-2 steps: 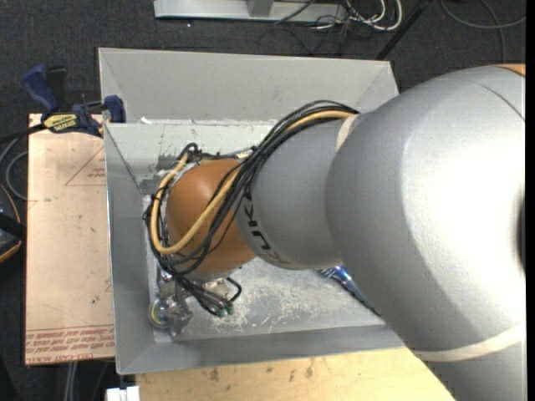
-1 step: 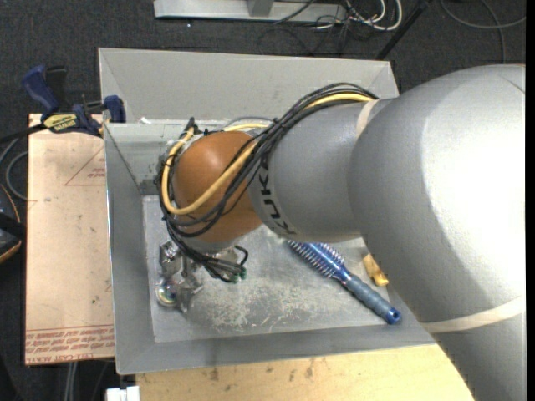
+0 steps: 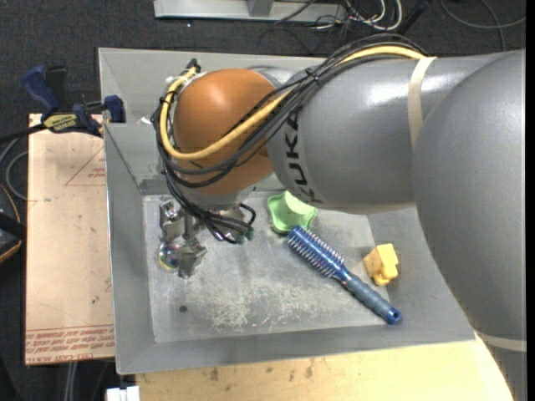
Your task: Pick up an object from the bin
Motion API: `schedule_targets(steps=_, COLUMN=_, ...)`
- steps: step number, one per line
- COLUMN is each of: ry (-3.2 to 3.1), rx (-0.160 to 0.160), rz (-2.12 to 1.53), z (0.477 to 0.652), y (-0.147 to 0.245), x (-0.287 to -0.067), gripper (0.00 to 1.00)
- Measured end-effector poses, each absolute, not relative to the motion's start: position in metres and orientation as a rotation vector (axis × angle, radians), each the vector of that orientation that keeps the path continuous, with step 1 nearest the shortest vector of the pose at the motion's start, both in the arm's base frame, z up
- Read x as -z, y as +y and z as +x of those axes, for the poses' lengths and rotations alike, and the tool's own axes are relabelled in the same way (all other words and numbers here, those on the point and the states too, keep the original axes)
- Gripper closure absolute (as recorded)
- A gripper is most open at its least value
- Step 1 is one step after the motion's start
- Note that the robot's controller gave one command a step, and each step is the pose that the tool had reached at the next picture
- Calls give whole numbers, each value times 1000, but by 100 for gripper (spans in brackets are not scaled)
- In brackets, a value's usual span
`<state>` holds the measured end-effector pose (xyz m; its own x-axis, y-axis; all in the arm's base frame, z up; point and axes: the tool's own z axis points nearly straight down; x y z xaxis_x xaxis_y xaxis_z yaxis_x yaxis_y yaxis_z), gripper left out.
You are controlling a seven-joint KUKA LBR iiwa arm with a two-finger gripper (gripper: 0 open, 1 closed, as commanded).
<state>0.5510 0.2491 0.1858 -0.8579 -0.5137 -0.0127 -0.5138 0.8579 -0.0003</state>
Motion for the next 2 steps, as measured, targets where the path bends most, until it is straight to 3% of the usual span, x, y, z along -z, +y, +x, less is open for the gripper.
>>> schedule_targets(steps=1, ry=2924, rx=-2, rz=-1154, z=493, y=247, x=-164, gripper=100)
schedule_targets(steps=2, ry=2901, rx=-2, rz=-1181, z=486, y=233, x=-237, gripper=100)
